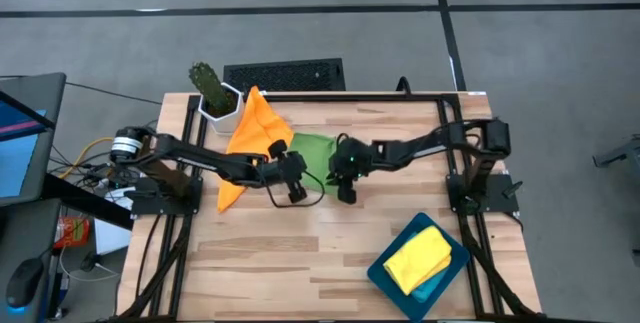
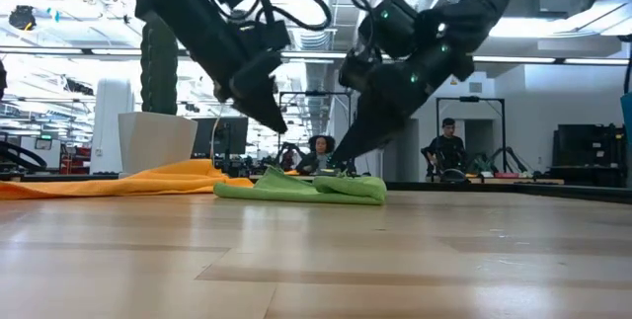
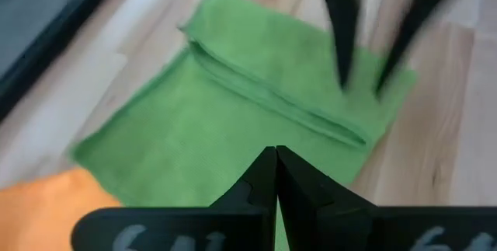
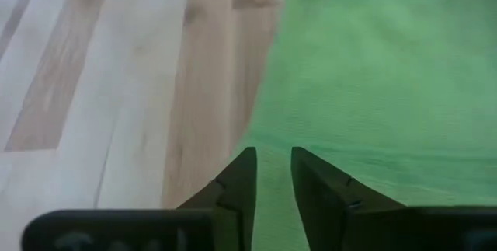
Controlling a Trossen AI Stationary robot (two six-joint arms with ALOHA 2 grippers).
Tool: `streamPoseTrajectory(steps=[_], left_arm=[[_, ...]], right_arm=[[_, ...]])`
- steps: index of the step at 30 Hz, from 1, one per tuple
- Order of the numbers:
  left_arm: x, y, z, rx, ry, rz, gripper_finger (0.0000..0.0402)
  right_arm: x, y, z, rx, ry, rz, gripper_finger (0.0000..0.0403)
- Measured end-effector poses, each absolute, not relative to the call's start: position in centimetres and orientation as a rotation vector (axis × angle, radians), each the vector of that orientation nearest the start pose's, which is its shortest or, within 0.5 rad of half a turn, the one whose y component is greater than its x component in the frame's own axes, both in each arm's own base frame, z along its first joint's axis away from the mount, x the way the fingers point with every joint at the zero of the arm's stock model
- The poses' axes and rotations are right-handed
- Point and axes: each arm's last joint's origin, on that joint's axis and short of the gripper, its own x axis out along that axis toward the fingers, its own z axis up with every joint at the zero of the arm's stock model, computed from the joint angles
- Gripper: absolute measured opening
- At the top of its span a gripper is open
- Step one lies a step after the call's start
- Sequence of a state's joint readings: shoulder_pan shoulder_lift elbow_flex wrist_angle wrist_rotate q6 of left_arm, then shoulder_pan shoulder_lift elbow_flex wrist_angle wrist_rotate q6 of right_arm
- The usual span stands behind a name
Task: Fold microfiber towels
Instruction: Fold the green microfiber towel
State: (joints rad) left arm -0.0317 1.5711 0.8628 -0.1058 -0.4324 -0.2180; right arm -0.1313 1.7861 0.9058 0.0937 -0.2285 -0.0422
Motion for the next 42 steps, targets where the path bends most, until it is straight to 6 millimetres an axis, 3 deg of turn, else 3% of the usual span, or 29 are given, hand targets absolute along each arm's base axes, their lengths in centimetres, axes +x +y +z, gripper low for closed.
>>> streamPoseTrajectory(steps=[7,13,16,20,25,29,34,42], left_arm=[[29.9,0.9,21.0,-0.041,0.691,0.479,0.0000],[29.6,0.9,21.0,-0.038,0.708,0.479,0.0000],[29.4,0.9,21.0,-0.040,0.722,0.505,0.0000],[29.0,1.2,22.0,-0.050,0.687,0.517,0.0000],[27.5,1.7,22.4,-0.117,0.691,0.551,0.0000],[25.7,1.6,20.9,-0.270,0.602,0.518,0.0000],[23.7,1.6,18.4,-0.431,0.455,0.535,0.0000],[22.9,1.6,15.5,-0.542,0.468,0.576,0.0000]], right_arm=[[35.9,-3.1,11.2,0.089,0.765,0.095,0.0088],[37.1,-3.9,10.7,0.090,0.757,0.069,0.0082],[37.3,-3.9,12.1,0.081,0.716,0.069,0.0082],[37.1,-4.2,15.9,0.055,0.611,0.066,0.0082],[35.2,-5.8,18.9,-0.016,0.584,-0.085,0.0082],[32.4,-7.9,17.0,0.070,0.616,-0.206,0.0082],[29.9,-8.9,14.6,0.164,0.561,-0.283,0.0082],[30.2,-9.1,10.1,0.225,0.601,-0.354,0.0081]])
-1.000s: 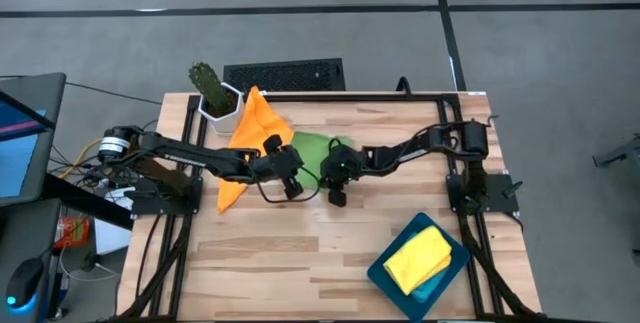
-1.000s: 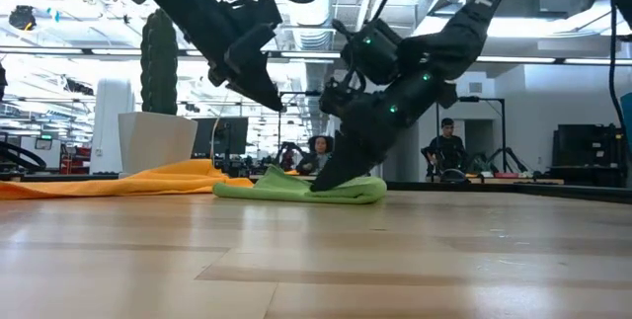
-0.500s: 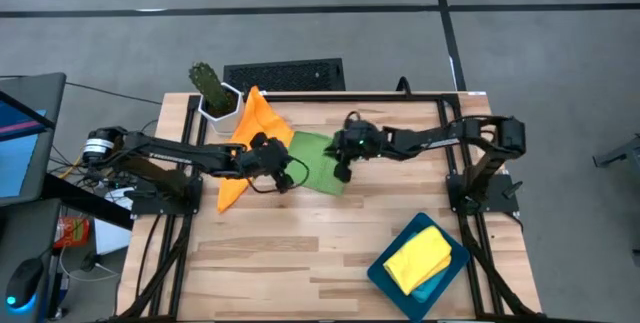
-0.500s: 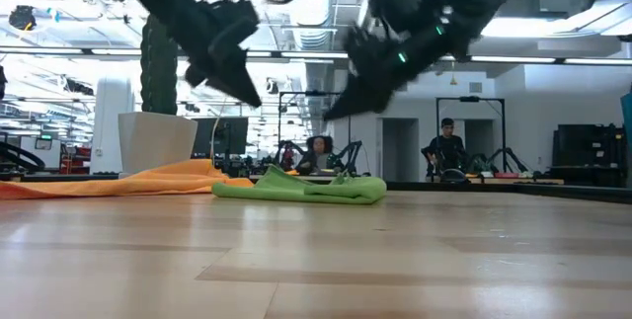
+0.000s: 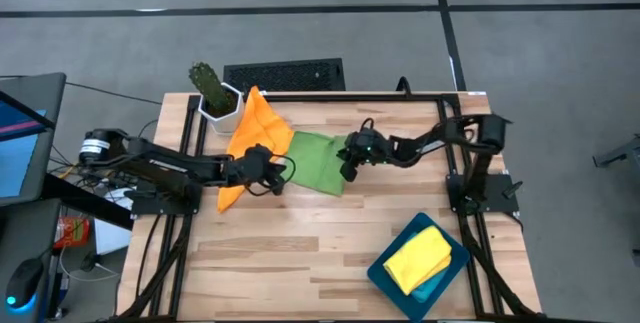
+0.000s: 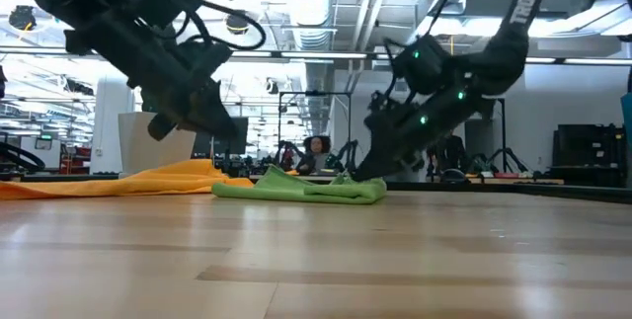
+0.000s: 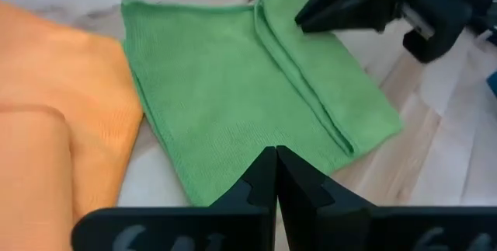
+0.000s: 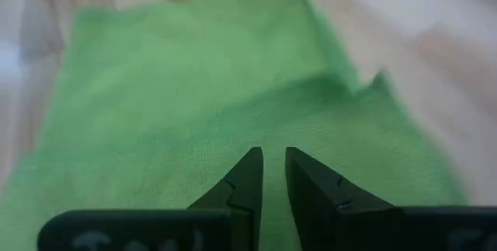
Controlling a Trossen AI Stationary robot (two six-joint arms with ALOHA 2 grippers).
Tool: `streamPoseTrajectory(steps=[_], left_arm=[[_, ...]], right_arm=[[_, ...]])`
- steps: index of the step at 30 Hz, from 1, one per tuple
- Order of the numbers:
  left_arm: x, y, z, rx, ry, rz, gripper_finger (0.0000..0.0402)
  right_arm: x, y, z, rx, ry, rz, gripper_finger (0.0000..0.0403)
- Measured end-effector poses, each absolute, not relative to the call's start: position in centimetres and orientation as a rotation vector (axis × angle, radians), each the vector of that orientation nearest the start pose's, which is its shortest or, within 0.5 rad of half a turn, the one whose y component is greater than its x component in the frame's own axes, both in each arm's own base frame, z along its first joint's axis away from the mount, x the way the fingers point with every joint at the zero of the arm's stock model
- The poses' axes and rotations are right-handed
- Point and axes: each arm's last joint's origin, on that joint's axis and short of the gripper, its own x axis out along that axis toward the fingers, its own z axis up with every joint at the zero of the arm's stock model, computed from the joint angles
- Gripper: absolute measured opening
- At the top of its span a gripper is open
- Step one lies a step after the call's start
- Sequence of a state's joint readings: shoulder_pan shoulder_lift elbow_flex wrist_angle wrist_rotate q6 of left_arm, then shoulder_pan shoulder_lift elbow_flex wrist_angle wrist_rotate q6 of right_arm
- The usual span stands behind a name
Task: Fold microfiber towels
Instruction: Fold the green microfiber towel
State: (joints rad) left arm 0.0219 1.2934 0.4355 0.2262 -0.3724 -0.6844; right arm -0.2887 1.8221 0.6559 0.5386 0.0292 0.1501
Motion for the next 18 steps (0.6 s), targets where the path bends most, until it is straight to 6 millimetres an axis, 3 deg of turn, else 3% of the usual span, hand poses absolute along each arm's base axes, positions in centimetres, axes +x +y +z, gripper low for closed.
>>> streamPoseTrajectory(steps=[3,8,12,18], left_arm=[[23.1,1.5,14.8,-0.548,0.497,0.589,0.0000],[23.4,1.6,13.2,-0.586,0.543,0.645,0.0000],[23.2,1.7,12.5,-0.685,0.546,0.726,0.0012],[22.5,1.7,11.9,-0.790,0.557,0.844,0.0060]], right_arm=[[30.7,-9.2,8.7,0.267,0.623,-0.367,0.0081],[31.2,-9.3,8.9,0.289,0.619,-0.361,0.0081],[31.0,-9.2,12.6,0.258,0.522,-0.338,0.0081],[29.9,-8.6,17.5,0.161,0.423,-0.333,0.0081]])
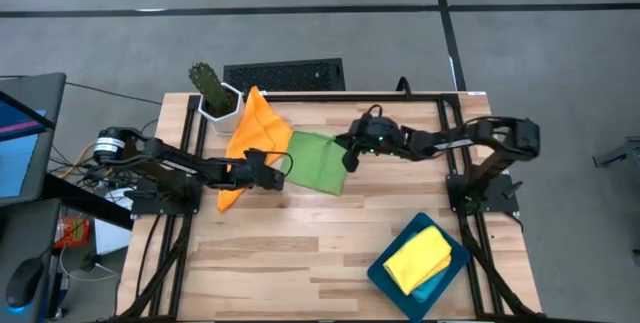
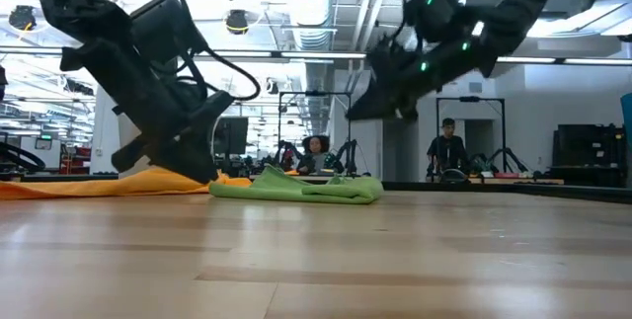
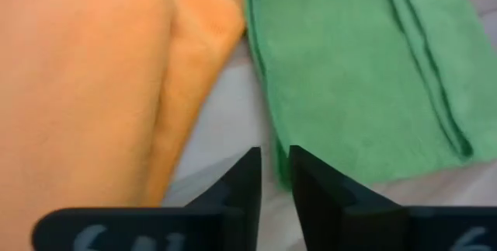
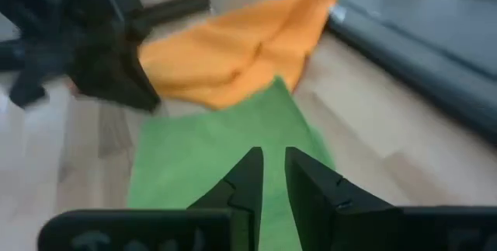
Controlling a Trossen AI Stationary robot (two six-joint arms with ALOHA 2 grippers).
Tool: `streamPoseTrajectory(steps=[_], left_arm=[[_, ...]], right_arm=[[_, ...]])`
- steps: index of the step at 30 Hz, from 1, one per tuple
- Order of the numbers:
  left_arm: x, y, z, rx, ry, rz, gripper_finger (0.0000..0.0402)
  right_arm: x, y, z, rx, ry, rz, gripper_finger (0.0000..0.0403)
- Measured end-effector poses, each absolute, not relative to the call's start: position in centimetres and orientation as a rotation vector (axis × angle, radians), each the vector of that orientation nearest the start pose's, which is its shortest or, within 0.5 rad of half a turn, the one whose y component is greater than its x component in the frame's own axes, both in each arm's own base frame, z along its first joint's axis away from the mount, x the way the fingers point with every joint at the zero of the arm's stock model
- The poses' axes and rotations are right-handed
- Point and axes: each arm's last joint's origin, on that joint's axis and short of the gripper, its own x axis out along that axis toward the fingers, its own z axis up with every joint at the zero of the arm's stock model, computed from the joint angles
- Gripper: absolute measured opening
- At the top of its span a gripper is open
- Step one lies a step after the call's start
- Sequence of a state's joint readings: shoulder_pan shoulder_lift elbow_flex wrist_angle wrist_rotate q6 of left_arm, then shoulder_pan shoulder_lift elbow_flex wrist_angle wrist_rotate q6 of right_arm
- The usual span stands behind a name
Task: Fold microfiber towels
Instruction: Fold the green microfiber towel
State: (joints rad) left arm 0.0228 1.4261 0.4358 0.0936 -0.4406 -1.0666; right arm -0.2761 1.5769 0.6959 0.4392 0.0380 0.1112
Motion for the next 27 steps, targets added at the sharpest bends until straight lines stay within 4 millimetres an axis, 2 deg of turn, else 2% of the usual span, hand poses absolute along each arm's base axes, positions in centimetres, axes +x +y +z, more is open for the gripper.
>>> streamPoseTrajectory(steps=[4,12,15,18,22,27], left_arm=[[22.8,1.3,11.6,-0.787,0.563,0.813,0.0082],[23.5,1.1,9.2,-0.798,0.574,0.875,0.0089],[23.7,1.1,9.1,-0.804,0.565,0.865,0.0085],[24.1,1.1,9.2,-0.803,0.556,0.805,0.0059],[24.3,1.1,9.3,-0.831,0.551,0.781,0.0009],[24.5,1.0,9.4,-0.856,0.533,0.777,0.0007]], right_arm=[[29.5,-8.2,18.7,0.147,0.403,-0.339,0.0081],[29.5,-7.8,18.7,0.149,0.417,-0.326,0.0081],[29.6,-7.4,18.6,0.157,0.420,-0.314,0.0081],[29.9,-6.1,18.5,0.183,0.433,-0.261,0.0081],[30.8,-3.5,16.2,0.191,0.519,-0.179,0.0081],[32.3,-0.7,12.7,0.151,0.554,-0.086,0.0070]])
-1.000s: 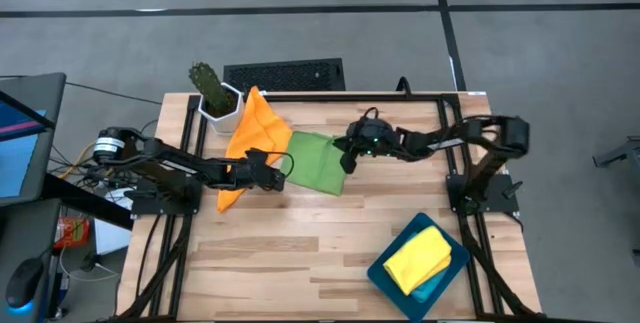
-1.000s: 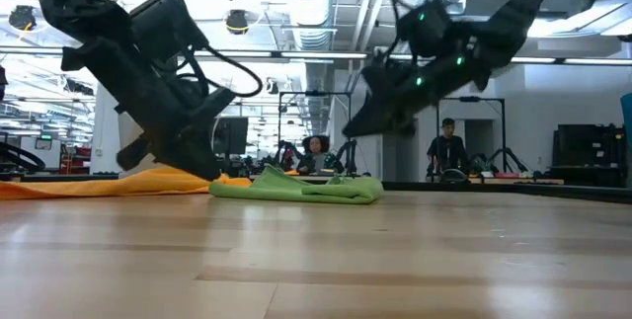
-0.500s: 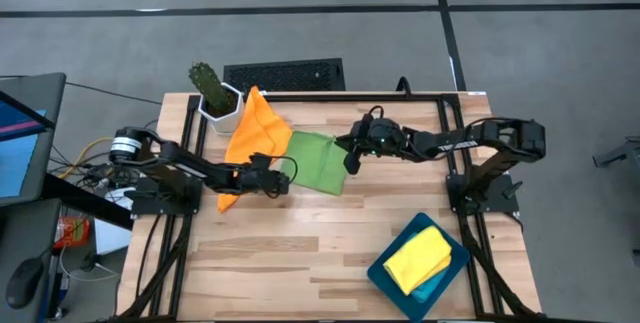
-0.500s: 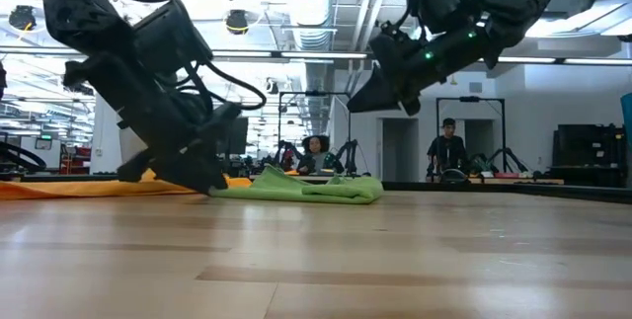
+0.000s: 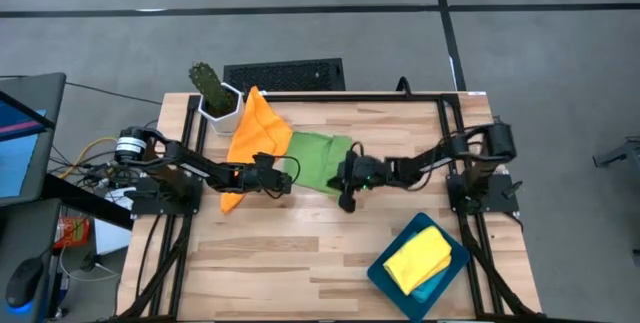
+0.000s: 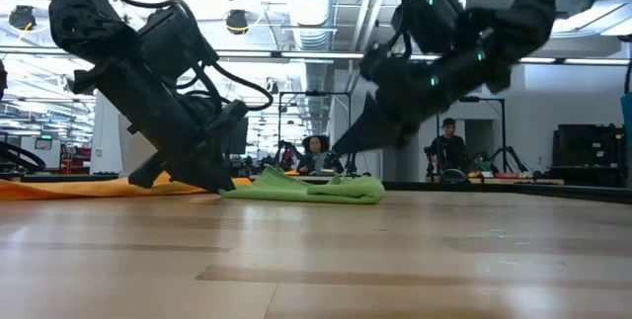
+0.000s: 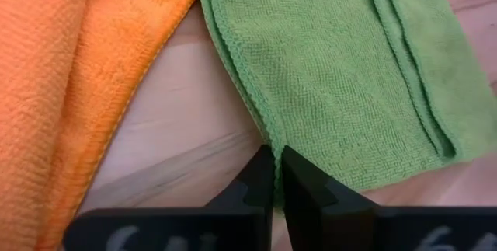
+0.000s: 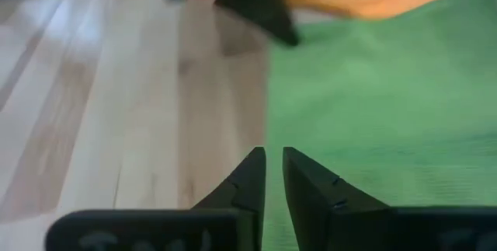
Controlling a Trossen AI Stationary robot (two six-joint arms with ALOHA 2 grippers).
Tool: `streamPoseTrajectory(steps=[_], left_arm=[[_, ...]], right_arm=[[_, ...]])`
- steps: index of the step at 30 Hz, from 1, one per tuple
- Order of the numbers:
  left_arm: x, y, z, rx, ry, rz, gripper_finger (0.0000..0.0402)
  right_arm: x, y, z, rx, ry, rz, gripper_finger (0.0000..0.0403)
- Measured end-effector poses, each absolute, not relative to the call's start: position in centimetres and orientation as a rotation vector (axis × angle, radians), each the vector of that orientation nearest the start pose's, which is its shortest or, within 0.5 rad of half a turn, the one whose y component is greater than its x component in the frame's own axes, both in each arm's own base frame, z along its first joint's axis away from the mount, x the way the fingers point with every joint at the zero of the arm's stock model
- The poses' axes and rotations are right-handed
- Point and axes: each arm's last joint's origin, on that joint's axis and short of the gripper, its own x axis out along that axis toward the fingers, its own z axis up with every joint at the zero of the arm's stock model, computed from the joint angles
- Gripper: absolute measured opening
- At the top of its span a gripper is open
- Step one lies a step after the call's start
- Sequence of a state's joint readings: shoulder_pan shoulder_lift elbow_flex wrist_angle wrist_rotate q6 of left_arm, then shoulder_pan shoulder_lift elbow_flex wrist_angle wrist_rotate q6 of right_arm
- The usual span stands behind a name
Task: Fold microfiber towels
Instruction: Fold the green microfiber towel
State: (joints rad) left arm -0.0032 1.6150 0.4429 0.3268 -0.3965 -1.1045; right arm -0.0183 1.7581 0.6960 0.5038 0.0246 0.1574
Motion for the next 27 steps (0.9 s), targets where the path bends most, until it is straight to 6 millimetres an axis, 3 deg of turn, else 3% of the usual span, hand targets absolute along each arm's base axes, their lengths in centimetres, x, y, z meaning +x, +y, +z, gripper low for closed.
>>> streamPoseTrajectory(steps=[4,9,13,18,23,27], left_arm=[[24.6,1.0,9.5,-0.866,0.523,0.769,0.0003],[24.7,1.0,9.5,-0.877,0.523,0.751,0.0002],[24.9,0.7,10.0,-0.914,0.551,0.674,0.0001],[24.8,0.7,11.0,-0.933,0.540,0.630,0.0001],[24.5,1.0,11.0,-0.935,0.546,0.662,0.0000],[25.0,1.4,11.5,-0.944,0.537,0.651,0.0000]], right_arm=[[33.0,0.6,10.3,0.144,0.548,-0.071,0.0052],[33.2,0.6,7.8,0.169,0.575,-0.103,0.0028],[33.4,0.6,7.2,0.215,0.573,-0.121,0.0016],[33.1,0.9,8.0,0.219,0.573,-0.113,0.0025],[33.3,1.1,11.7,0.170,0.454,-0.083,0.0031],[33.1,0.9,12.4,0.123,0.445,-0.106,0.0021]])
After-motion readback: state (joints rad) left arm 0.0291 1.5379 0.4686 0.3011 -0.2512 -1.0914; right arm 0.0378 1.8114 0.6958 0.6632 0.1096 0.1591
